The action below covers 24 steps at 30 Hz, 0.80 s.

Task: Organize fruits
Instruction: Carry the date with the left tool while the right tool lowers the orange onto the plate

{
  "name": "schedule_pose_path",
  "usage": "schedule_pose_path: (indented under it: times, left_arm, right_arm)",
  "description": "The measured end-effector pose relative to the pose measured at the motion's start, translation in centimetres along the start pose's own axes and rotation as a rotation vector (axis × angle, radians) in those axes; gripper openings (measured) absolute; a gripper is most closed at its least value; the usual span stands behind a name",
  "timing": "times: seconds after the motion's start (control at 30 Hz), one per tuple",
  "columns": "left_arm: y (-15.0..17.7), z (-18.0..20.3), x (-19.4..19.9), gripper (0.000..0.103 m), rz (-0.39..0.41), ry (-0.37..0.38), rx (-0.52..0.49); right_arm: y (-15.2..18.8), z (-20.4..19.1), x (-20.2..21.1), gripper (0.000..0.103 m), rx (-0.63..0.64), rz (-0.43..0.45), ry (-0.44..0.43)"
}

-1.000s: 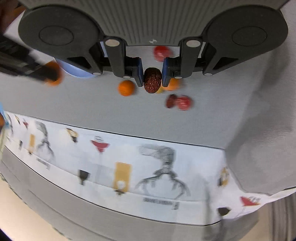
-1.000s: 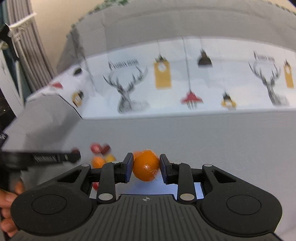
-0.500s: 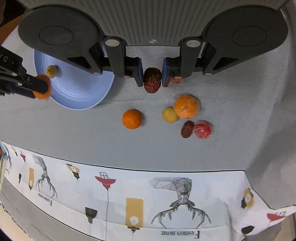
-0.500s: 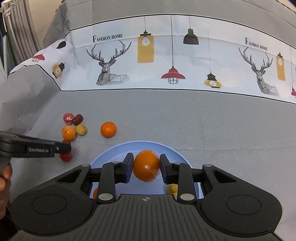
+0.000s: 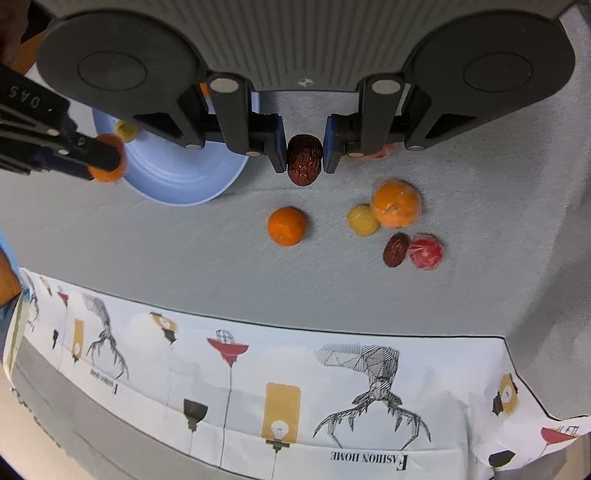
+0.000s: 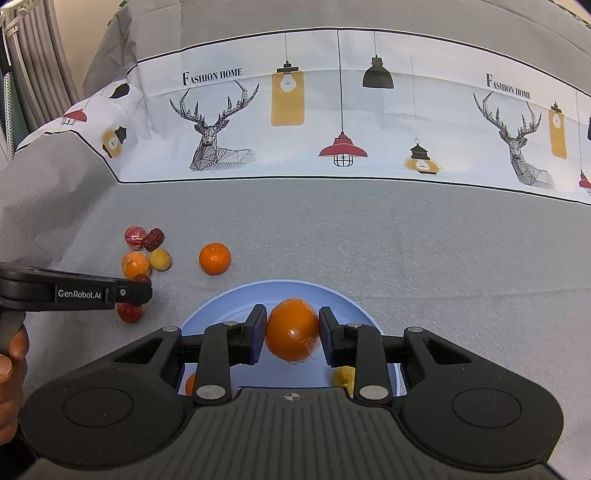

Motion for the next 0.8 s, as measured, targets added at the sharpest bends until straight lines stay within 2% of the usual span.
schedule_pose_path:
  times: [0.5,0.8]
  left_arm:
    - [-0.2,1.5,0.3,0.023,0.049,0.088,-0.033]
    - [0.0,1.9,0.4,0.023,0.059,0.103,-0.060]
  right_arm:
    - [0.0,-0.1,-0.4,0.032,0.012,-0.012,0.002]
    - [0.0,-0.1,-0.4,0.032,0.021,-0.011,0.001]
Point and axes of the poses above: each gripper's, at about its wrist camera, not at the fingertips, and x roughly against the way its jaws point, z to its right, y to its underside, the point moved 1 cm from there along -x, roughly the way its jaws point, and after that the axes turned 2 degrees about x, right-handed, at the moved point
